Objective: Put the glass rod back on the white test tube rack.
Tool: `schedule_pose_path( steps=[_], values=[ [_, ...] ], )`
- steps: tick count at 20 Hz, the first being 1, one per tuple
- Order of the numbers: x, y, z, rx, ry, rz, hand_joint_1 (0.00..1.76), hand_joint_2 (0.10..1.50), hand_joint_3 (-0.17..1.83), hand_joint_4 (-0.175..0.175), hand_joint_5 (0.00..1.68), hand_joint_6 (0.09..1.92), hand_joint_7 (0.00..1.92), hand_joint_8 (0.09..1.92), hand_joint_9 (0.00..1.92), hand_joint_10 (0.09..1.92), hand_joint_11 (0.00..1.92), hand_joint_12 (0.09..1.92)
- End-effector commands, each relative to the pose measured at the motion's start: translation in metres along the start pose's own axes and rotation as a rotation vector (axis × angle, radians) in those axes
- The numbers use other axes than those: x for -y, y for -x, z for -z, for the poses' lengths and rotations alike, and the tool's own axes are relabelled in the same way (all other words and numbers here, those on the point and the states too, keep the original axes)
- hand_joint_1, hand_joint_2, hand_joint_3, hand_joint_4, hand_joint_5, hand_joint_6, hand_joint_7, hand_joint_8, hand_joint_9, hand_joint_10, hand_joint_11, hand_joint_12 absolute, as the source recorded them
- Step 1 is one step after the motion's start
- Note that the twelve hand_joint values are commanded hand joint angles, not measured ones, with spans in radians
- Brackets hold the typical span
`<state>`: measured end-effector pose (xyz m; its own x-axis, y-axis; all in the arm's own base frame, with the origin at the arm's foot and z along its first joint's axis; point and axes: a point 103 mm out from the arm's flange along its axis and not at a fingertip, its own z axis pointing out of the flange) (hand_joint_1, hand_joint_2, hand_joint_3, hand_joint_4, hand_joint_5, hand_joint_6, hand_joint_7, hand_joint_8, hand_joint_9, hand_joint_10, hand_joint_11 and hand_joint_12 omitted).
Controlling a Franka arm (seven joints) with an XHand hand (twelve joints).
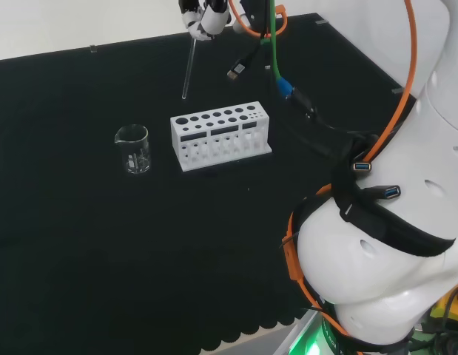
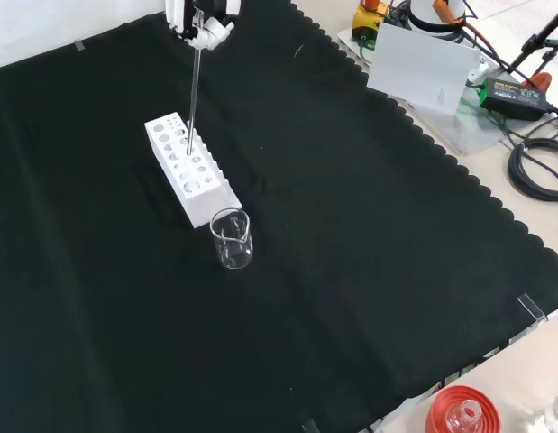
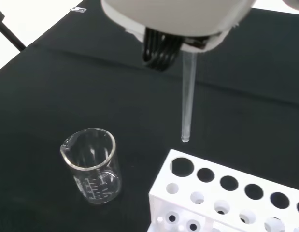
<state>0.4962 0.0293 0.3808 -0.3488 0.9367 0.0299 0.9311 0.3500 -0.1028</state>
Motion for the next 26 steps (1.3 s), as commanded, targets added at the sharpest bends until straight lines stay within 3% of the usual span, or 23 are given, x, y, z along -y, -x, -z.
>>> schedule_pose_path(
  steps=[1, 15, 26],
  values=[
    [0.006, 0.009, 0.004, 0.005, 0.007, -0.021, 1.31, 0.59, 0.85, -0.175, 1.17, 0.9, 1.23, 0.9, 1.73, 0.55, 1.61, 0.72],
    [0.018, 0.03, 0.01, 0.009, 0.012, -0.061, 1.31, 0.59, 0.85, -0.175, 1.17, 0.9, 1.23, 0.9, 1.73, 0.55, 1.61, 0.72],
    [0.029, 0.048, -0.004, -0.002, -0.003, -0.088, 1.31, 0.59, 0.85, -0.175, 1.17, 0.9, 1.23, 0.9, 1.73, 0.55, 1.61, 0.72]
  ],
)
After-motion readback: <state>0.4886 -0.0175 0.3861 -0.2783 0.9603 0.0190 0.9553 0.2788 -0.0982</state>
